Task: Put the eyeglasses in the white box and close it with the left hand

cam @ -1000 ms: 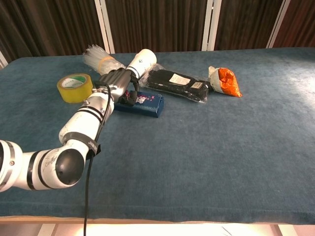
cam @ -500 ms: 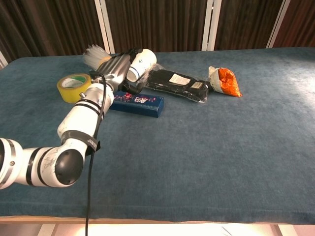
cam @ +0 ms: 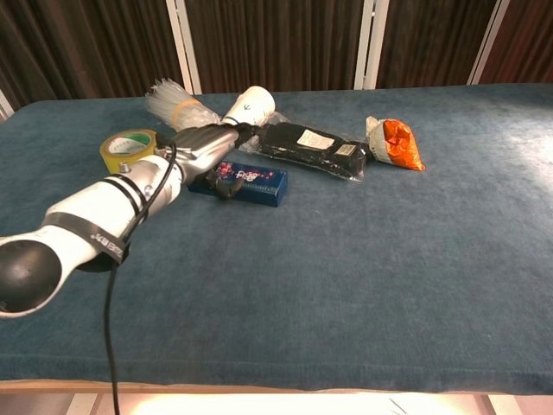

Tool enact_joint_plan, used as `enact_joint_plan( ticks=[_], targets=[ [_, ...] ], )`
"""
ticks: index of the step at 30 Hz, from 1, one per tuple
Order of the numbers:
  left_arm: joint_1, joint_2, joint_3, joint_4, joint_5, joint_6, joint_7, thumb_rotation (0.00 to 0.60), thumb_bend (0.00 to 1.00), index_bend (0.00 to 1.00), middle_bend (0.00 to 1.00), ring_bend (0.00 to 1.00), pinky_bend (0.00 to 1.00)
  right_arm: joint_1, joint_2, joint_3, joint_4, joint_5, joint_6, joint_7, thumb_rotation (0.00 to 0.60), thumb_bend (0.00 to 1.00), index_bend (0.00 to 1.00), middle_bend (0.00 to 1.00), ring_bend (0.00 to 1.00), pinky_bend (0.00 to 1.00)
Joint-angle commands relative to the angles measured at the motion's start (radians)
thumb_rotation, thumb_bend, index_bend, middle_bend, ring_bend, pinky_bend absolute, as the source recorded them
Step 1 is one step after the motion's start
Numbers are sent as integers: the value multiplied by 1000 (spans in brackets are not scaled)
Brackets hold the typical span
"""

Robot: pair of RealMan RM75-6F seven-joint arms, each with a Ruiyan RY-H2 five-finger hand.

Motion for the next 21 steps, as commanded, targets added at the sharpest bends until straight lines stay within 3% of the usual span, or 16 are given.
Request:
enact_joint_plan(
  ticks=[1,8,21],
  targets=[
    [18,111,42,-133,-152,-113,199,600,449,0,0,0,0,1,1,0,-2,1,-2,-1,600,191,0,0,0,0],
    [-6,76,32,-86,-179,-103,199,600,425,0,0,0,0,7,4,1,-7,7,-12,2,600,190,0,0,0,0],
    [-37,-20,15,89,-83,-108,20,600,434,119,0,0,0,7,5,1,-6,11,-8,8,600,190,0,0,0,0]
  ],
)
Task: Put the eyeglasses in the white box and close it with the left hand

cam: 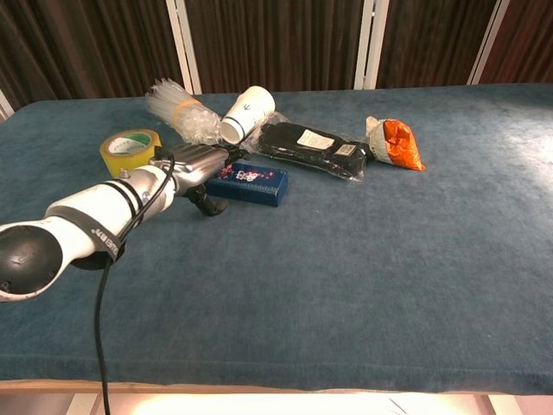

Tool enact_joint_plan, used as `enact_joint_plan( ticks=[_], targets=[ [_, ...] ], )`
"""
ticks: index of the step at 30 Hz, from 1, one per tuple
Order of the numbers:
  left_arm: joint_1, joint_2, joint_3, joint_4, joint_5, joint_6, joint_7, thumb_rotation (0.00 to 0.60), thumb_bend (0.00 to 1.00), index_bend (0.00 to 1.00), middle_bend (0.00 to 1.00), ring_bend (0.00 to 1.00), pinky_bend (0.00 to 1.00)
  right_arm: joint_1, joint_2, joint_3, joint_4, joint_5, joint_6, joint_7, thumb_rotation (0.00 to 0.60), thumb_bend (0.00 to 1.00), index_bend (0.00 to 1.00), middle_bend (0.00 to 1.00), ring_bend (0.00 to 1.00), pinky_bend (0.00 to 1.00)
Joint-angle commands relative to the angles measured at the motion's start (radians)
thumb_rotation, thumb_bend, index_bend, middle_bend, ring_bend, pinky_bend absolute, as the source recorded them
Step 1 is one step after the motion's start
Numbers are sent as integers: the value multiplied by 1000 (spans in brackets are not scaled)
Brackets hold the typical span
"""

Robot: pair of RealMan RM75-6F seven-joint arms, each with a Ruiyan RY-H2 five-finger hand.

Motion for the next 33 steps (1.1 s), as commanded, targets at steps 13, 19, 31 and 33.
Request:
enact_joint_plan(
  ticks=[13,19,31,33],
  targets=[
    [-16,-75,-13,93,88,62,-106,600,494,522,0,0,3,2,1,1,-4,3,-3,0,600,190,0,0,0,0],
    [-15,-93,-8,124,135,89,-158,600,493,728,65,0,11,2,1,0,-3,1,-1,1,600,190,0,0,0,0],
    [-5,-61,-3,78,107,38,-91,600,430,37,0,0,0,3,1,1,-3,1,-1,0,600,190,0,0,0,0],
    [3,-46,-1,48,104,48,-70,600,395,0,0,0,0,3,1,1,-3,1,0,-1,600,190,0,0,0,0]
  ],
)
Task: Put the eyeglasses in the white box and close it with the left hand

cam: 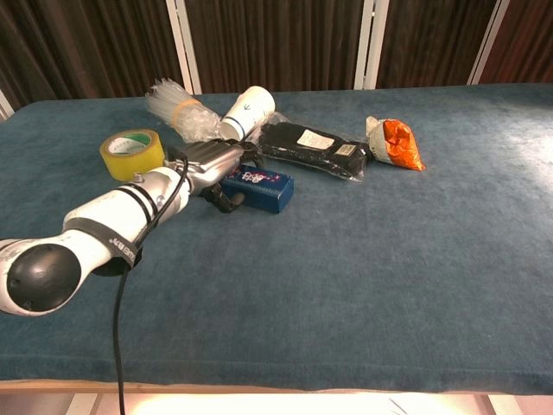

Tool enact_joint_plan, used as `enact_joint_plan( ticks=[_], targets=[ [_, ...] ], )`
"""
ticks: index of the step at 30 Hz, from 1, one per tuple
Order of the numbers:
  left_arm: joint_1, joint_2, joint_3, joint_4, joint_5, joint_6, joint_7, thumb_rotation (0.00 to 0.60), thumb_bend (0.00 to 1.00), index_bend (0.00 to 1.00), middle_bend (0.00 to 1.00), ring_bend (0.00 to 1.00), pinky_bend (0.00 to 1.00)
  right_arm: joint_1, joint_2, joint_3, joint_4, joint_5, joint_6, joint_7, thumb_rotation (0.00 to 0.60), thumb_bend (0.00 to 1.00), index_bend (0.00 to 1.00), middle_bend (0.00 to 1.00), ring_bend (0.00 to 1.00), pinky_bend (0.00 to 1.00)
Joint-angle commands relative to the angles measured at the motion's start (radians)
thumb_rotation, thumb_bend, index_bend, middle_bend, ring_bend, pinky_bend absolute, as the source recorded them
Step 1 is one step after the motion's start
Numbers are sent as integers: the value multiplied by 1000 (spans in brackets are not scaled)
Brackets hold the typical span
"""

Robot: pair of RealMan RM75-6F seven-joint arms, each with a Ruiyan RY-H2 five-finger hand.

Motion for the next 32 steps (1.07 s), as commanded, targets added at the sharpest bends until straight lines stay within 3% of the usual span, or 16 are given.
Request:
enact_joint_plan(
  ticks=[1,4,7,9,13,15,18,22,28,32],
  targets=[
    [13,22,3,-46,-4,17,28,600,378,0,0,0,0,0,-1,0,0,0,0,-2,600,190,0,0,0,0],
    [35,56,6,-120,14,61,32,600,356,0,0,0,0,1,-2,0,-1,-2,-2,-9,600,190,0,0,0,0],
    [122,198,52,-357,118,217,4,600,355,0,0,0,0,4,-8,1,-9,-6,-16,-37,600,190,0,0,0,0],
    [169,280,88,-470,155,268,11,600,356,0,0,0,0,5,-10,2,-14,-4,-22,-47,600,190,0,0,0,0],
    [342,500,230,-729,245,421,-37,600,359,0,0,0,2,9,-15,7,-29,11,-43,-76,600,191,0,0,0,0],
    [437,581,310,-774,304,513,-118,600,361,0,0,0,2,11,-17,12,-39,26,-59,-93,600,191,0,0,0,0],
    [570,620,385,-696,366,659,-284,600,363,0,0,0,1,8,-19,28,-59,56,-59,-102,600,190,0,0,0,0],
    [669,625,405,-582,396,763,-483,600,363,0,0,0,0,4,-28,40,-74,72,-59,-132,600,190,0,0,0,0],
    [718,641,374,-544,417,825,-475,600,367,0,0,0,0,4,-47,41,-95,71,-89,-210,600,190,0,0,0,0],
    [729,654,366,-558,422,809,-480,600,369,0,0,0,1,5,-52,45,-101,78,-99,-229,600,190,0,0,0,0]
  ],
)
